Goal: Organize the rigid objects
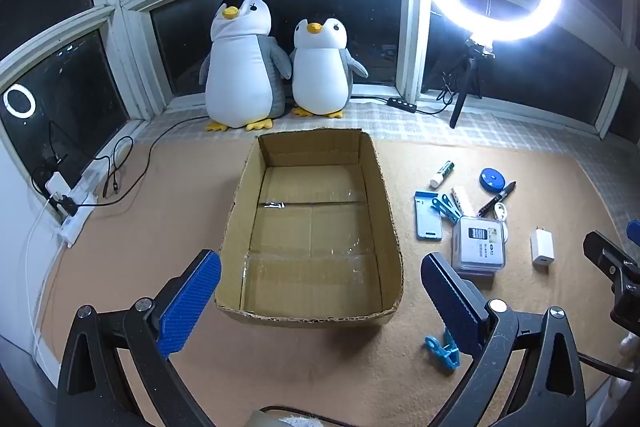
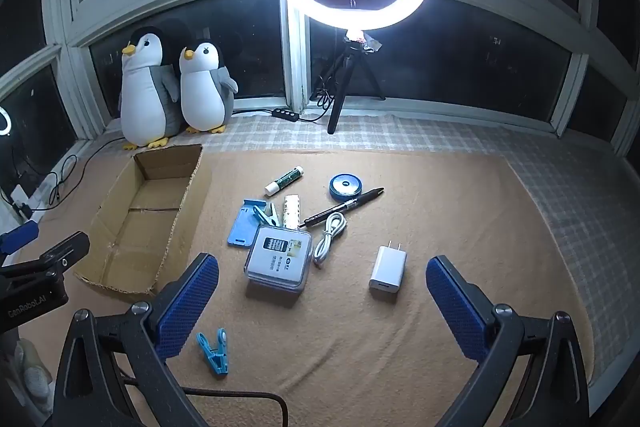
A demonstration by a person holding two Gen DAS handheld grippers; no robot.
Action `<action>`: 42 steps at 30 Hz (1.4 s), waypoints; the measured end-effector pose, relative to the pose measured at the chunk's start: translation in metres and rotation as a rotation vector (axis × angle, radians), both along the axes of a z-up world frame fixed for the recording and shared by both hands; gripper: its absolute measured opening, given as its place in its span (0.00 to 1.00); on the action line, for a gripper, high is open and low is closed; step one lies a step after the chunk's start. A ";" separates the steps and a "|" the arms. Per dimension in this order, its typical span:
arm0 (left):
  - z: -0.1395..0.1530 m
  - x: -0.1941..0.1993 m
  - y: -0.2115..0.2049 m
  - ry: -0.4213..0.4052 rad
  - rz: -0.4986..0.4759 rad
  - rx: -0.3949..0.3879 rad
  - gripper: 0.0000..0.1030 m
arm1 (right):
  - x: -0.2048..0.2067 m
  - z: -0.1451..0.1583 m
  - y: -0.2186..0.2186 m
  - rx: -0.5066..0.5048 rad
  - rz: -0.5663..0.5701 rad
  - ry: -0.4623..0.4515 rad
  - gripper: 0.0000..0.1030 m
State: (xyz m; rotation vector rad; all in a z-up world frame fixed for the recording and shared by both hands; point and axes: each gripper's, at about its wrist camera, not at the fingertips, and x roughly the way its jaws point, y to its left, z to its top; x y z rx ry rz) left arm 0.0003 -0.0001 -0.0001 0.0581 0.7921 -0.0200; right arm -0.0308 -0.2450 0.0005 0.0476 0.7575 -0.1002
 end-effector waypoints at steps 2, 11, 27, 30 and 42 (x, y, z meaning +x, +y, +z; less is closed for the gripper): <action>0.000 0.000 0.000 0.000 0.000 -0.003 0.99 | 0.001 -0.002 -0.002 0.001 0.002 -0.005 1.00; -0.003 0.000 0.002 -0.004 0.007 -0.001 0.99 | 0.005 -0.007 0.003 -0.002 0.000 0.011 1.00; -0.001 0.000 0.001 -0.005 0.000 0.001 0.99 | 0.003 -0.003 0.002 -0.001 0.001 0.007 1.00; -0.001 0.001 0.001 -0.005 0.000 -0.001 0.99 | 0.003 -0.003 0.002 -0.002 0.002 0.009 1.00; -0.002 0.000 -0.001 -0.005 0.001 0.000 0.99 | 0.003 -0.007 0.001 0.006 0.009 0.023 1.00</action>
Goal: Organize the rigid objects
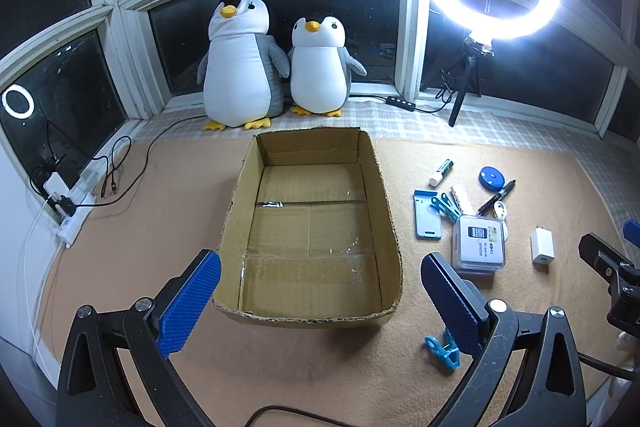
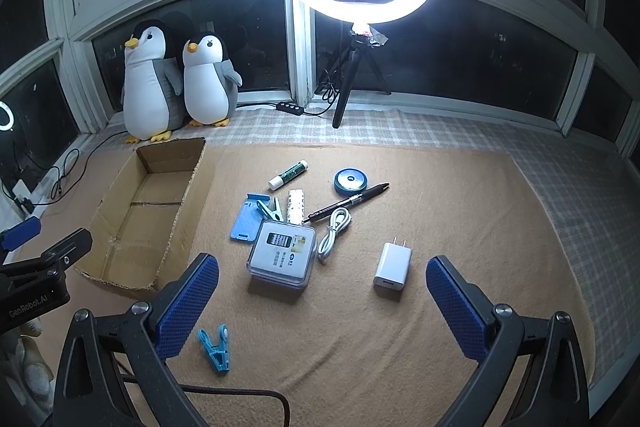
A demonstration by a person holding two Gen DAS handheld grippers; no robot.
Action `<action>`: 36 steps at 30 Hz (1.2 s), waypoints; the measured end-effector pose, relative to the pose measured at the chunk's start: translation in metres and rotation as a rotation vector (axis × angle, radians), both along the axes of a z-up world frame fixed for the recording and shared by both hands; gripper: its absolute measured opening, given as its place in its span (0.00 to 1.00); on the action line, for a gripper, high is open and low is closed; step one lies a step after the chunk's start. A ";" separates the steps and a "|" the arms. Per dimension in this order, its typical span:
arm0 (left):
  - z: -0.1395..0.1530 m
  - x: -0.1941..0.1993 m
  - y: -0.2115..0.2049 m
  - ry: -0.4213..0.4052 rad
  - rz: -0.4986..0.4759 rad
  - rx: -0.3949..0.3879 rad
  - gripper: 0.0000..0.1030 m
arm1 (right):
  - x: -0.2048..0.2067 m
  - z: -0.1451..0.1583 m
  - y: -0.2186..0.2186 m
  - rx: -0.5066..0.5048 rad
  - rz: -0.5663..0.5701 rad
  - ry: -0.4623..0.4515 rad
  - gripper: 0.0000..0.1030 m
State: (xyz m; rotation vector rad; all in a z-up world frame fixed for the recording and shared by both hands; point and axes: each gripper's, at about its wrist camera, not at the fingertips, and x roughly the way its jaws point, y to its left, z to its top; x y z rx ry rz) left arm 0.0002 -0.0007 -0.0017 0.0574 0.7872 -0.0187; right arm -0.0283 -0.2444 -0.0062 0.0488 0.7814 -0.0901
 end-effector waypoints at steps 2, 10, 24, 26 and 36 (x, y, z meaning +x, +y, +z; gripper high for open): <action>0.000 0.000 0.000 0.001 0.000 0.000 0.99 | 0.000 -0.001 0.000 0.001 0.002 0.003 1.00; -0.003 -0.002 -0.007 0.000 -0.010 0.003 0.99 | 0.000 -0.002 0.000 0.005 0.007 0.012 1.00; -0.004 -0.001 -0.008 0.004 -0.013 -0.005 0.99 | 0.001 -0.001 -0.001 0.005 0.003 0.011 1.00; -0.004 -0.001 -0.008 0.004 -0.013 -0.005 0.99 | 0.001 -0.001 0.000 0.004 0.002 0.013 1.00; -0.005 0.000 -0.009 0.006 -0.017 -0.007 0.99 | 0.002 -0.001 -0.001 0.003 0.007 0.015 1.00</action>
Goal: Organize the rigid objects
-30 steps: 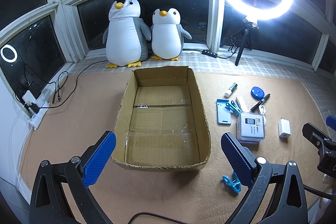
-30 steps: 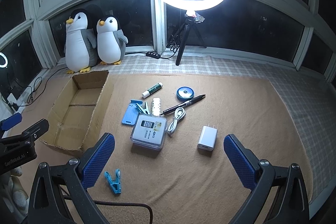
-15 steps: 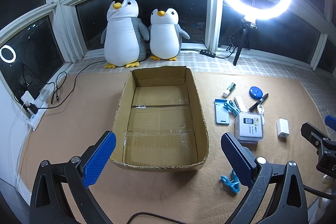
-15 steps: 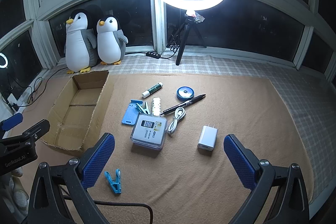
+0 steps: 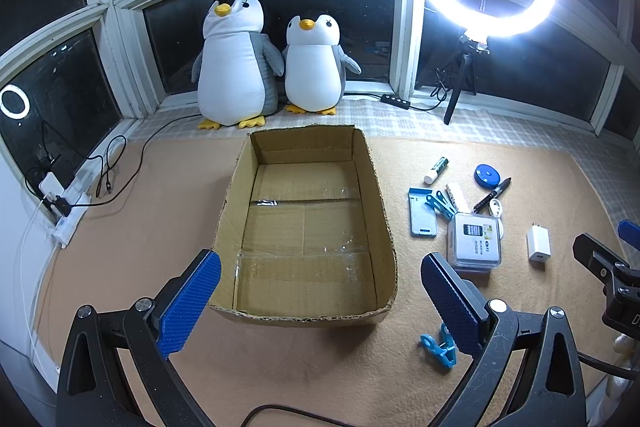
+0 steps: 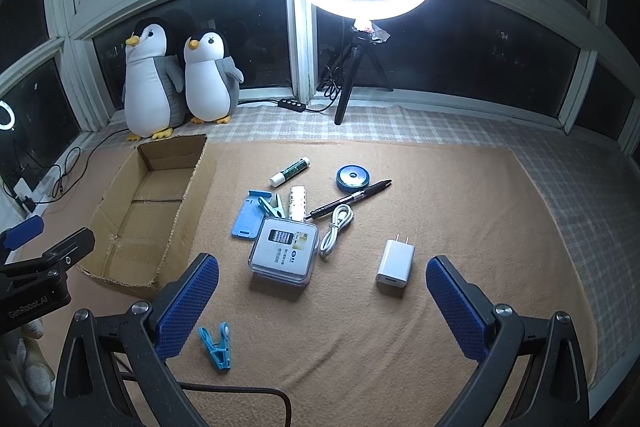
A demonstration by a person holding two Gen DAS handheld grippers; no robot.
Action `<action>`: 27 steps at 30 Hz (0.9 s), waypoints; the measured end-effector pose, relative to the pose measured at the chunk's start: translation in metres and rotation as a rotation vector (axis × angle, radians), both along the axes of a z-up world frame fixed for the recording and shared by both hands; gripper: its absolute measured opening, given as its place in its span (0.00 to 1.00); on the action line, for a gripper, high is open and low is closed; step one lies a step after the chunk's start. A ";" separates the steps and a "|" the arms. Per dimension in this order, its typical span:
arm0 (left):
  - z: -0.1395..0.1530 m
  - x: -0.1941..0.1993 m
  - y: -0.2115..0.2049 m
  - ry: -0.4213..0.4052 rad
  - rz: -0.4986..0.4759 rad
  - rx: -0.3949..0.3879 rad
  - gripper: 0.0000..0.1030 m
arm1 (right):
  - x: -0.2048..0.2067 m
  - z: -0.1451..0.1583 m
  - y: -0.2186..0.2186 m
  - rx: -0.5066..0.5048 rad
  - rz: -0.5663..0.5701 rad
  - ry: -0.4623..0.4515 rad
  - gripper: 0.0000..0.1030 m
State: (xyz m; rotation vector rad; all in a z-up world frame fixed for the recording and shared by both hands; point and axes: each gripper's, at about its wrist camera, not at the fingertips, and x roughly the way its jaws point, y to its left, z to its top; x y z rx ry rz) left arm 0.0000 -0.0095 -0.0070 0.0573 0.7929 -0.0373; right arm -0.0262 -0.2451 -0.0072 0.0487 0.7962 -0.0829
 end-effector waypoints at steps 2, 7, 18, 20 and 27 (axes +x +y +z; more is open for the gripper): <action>0.000 0.000 0.000 0.000 0.001 0.001 0.99 | 0.000 -0.001 0.000 0.001 0.001 0.001 1.00; 0.000 0.000 0.000 0.001 0.001 0.001 0.99 | 0.001 -0.001 0.001 0.003 0.002 -0.002 1.00; -0.006 0.007 0.012 0.016 0.018 -0.002 0.99 | 0.000 -0.003 0.000 0.002 0.003 -0.007 1.00; -0.008 0.010 0.018 0.023 0.028 -0.006 0.99 | 0.000 -0.004 -0.001 0.001 0.001 -0.007 1.00; -0.027 0.028 0.052 0.070 0.104 -0.010 0.99 | 0.003 -0.015 -0.020 0.028 -0.032 0.010 1.00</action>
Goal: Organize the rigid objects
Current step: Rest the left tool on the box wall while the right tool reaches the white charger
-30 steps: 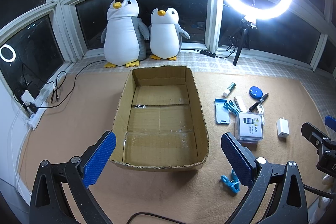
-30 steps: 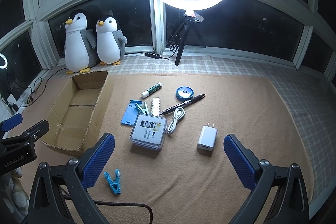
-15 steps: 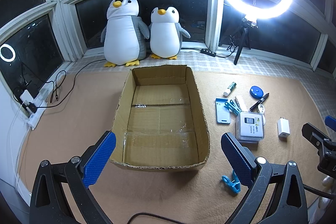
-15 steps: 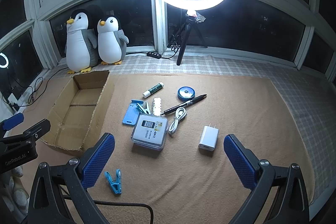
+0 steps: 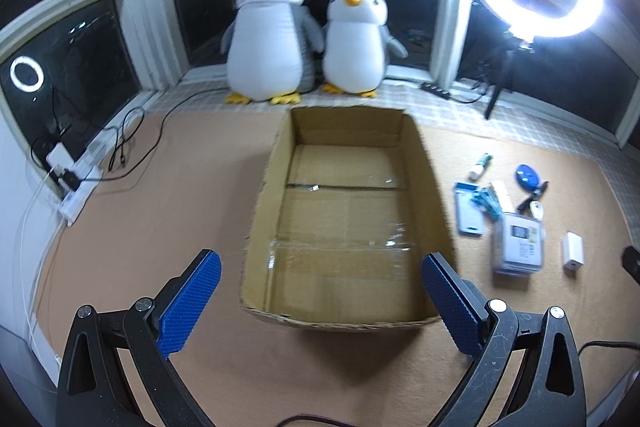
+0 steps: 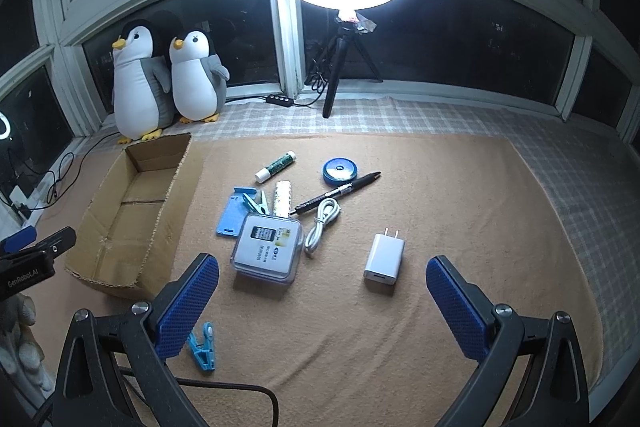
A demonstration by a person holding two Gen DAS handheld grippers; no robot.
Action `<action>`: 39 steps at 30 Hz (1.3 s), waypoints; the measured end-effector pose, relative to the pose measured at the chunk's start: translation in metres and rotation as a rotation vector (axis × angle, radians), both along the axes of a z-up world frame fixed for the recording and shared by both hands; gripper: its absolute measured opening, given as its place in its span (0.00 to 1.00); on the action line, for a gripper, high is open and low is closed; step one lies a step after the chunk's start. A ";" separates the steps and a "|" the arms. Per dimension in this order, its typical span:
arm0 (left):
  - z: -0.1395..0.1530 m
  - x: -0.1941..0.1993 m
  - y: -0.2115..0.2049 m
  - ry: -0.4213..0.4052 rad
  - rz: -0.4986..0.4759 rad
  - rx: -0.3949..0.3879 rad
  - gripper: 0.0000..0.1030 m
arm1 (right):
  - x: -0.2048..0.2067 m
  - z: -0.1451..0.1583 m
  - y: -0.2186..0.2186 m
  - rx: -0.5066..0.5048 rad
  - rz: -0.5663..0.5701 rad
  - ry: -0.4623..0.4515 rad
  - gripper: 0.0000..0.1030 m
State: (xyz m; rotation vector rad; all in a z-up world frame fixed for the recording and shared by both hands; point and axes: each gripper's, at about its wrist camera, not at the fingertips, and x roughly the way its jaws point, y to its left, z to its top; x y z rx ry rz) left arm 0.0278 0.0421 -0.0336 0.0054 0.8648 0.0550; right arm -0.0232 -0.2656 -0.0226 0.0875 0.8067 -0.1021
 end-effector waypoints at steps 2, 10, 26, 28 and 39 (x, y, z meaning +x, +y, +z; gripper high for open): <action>-0.007 0.005 0.009 0.012 0.017 0.003 0.99 | 0.001 -0.005 -0.006 0.011 -0.010 0.010 1.00; -0.038 0.025 0.033 0.073 0.067 0.011 0.97 | 0.011 -0.023 -0.024 0.053 -0.030 0.055 0.99; -0.082 0.049 0.049 0.183 0.098 0.005 0.53 | 0.044 -0.056 -0.081 0.166 -0.130 0.166 0.99; -0.085 0.049 0.047 0.188 0.089 0.011 0.48 | 0.051 -0.060 -0.085 0.170 -0.140 0.179 0.99; -0.097 0.054 0.044 0.212 0.088 0.013 0.32 | 0.094 -0.108 -0.094 0.173 -0.134 0.342 0.69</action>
